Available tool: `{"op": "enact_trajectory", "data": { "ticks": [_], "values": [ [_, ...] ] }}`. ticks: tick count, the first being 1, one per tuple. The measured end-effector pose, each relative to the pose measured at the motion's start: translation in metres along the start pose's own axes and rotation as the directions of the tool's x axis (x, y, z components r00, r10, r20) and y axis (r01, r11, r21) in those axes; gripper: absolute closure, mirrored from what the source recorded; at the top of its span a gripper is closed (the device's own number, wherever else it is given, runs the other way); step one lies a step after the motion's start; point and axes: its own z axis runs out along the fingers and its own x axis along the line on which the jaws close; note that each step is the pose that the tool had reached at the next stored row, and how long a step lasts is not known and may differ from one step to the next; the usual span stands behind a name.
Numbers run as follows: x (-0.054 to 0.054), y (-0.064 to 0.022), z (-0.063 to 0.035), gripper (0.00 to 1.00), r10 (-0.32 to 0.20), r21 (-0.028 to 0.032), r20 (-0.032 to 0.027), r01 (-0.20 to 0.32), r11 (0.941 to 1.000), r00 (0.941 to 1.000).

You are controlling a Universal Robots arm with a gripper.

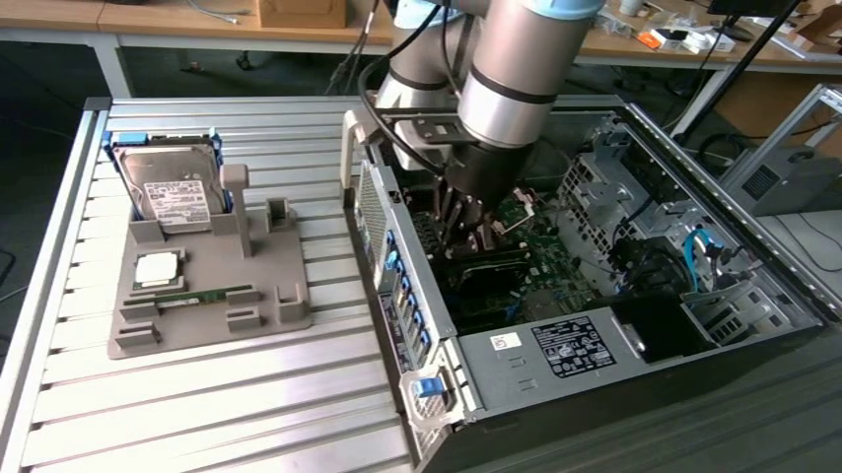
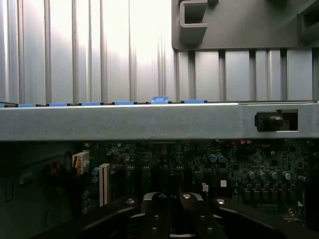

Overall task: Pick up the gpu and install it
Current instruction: 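Press down on the gpu until it lock into place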

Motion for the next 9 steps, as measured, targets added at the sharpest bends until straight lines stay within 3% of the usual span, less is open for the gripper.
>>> {"op": "enact_trajectory", "data": {
  "ticks": [5,9],
  "values": [
    [0.0,-0.0057,0.0042,0.89,-0.001,-0.0083,0.0,0.001,1.0,1.0],
    [0.001,-0.0059,0.0055,0.89,-0.001,-0.0087,0.0,0.001,1.0,1.0]
  ]
}}
